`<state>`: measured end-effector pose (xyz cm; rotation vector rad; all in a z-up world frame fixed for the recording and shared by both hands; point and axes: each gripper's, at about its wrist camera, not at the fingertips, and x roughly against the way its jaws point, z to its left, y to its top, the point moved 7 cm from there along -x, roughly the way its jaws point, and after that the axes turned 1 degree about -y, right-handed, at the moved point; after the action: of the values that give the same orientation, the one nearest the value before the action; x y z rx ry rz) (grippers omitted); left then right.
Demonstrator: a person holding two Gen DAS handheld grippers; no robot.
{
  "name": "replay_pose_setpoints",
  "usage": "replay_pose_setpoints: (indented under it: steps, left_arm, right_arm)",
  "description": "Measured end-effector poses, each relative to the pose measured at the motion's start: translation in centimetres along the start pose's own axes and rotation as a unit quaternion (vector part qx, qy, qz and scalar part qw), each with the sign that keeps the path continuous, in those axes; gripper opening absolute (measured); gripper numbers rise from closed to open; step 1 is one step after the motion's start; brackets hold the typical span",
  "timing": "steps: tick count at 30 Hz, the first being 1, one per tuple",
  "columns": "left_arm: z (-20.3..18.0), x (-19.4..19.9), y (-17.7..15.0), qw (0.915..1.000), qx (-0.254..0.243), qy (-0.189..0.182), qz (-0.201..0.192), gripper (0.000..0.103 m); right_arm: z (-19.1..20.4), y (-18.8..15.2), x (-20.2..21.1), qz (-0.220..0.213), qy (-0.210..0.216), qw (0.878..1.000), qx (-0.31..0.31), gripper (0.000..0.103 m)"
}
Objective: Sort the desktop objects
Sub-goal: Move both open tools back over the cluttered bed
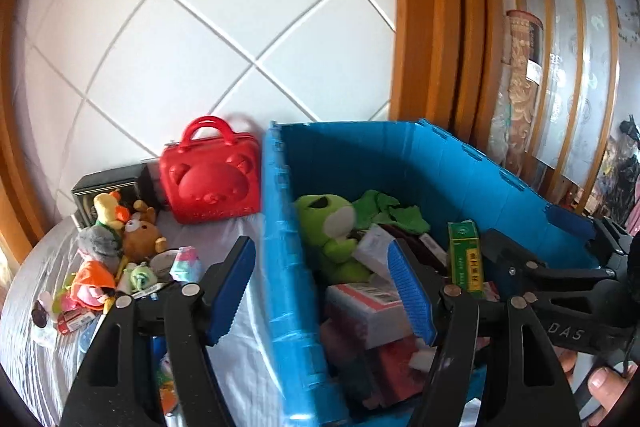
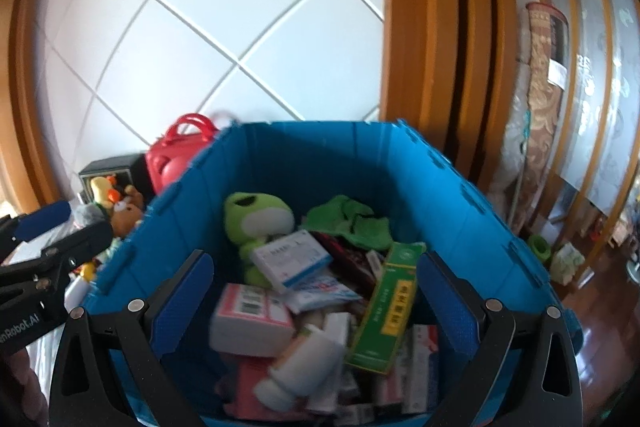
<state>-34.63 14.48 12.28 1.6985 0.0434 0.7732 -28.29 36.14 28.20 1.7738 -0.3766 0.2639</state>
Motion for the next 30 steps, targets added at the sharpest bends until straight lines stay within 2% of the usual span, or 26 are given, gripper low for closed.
replay_pose_setpoints:
  steps: [4,11,18,23,30]
  left_arm:
    - [4.2,0.6,-0.5,0.9994,0.012,0.034,0.002,0.068]
    - [12.8,0.8,-3.3,0.9977,0.028,0.055,0.027,0.068]
    - [24.4,0.9,-7.8,0.9920,0.054,0.094,0.065,0.068]
    - [32.1,0.2,-11.9,0.9840,0.068,0.126,0.106,0.068]
    - [41.6,-2.1,-18.3,0.9650,0.101,0.165,0.177,0.068]
  right_arm:
    - [3.5,0.4,0.9,-0.011,0.017,1.000,0.010,0.103]
    - [11.3,1.2,1.5,-0.025,0.043,0.998,0.025,0.103]
    - [19.9,0.9,0.7,-0.019,0.074,0.996,0.037,0.103]
    - [25.2,-0.7,-1.4,0.007,0.088,0.995,0.050,0.103]
    - [29.9,-4.1,-6.3,0.080,0.095,0.991,0.054,0.103]
